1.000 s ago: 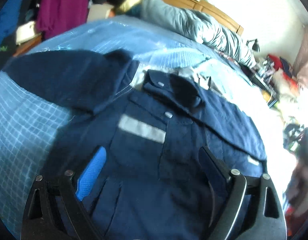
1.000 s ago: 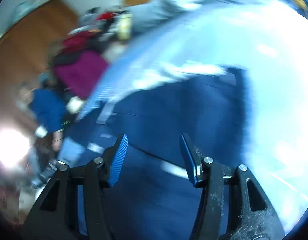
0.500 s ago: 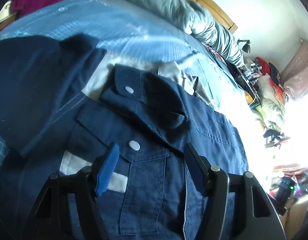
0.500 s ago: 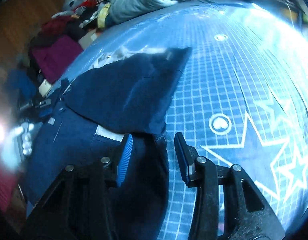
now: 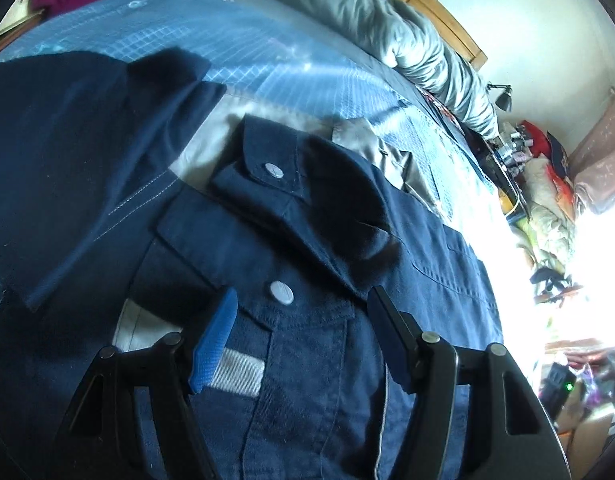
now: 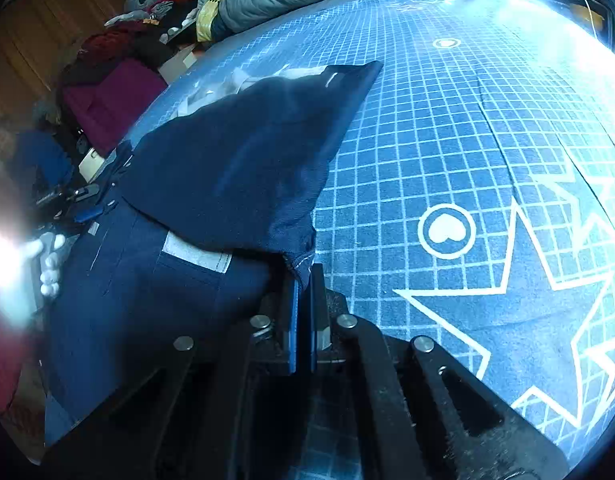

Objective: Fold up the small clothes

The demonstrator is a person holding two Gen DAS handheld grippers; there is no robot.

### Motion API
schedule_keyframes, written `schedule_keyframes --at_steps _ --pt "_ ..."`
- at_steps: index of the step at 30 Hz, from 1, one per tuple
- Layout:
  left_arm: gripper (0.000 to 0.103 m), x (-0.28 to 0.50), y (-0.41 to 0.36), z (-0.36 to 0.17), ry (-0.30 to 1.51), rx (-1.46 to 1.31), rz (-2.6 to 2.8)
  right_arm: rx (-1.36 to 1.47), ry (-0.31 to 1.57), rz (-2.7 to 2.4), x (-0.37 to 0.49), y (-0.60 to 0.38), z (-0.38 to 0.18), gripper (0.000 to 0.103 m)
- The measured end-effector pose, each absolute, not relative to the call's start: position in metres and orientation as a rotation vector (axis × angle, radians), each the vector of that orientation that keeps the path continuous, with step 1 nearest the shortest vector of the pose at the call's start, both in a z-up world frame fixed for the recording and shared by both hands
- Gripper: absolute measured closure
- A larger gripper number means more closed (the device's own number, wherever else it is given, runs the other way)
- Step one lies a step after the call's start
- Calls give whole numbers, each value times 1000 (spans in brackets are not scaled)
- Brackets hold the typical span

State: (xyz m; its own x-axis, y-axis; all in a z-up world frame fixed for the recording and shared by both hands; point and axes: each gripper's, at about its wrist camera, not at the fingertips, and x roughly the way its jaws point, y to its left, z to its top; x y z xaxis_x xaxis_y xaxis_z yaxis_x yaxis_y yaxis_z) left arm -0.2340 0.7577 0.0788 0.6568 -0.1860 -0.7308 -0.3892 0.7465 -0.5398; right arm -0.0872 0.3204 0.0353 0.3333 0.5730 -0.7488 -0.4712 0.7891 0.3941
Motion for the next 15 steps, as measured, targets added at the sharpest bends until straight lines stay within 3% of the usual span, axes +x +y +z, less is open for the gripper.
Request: schedule_keyframes --at_steps 8,9,11,12,15 --pt "35 -193 771 67 848 -784 220 199 1040 714 -82 311 27 101" --pt "44 -188 771 66 846 -768 247 202 1040 715 -83 310 26 101" --pt "80 -182 775 65 843 -734 302 201 1039 713 -83 310 27 101" --pt "90 -181 778 63 837 -741 307 199 1038 713 -84 309 27 101" --pt "91 -194 778 71 771 -757 310 193 1033 709 -86 309 28 101"
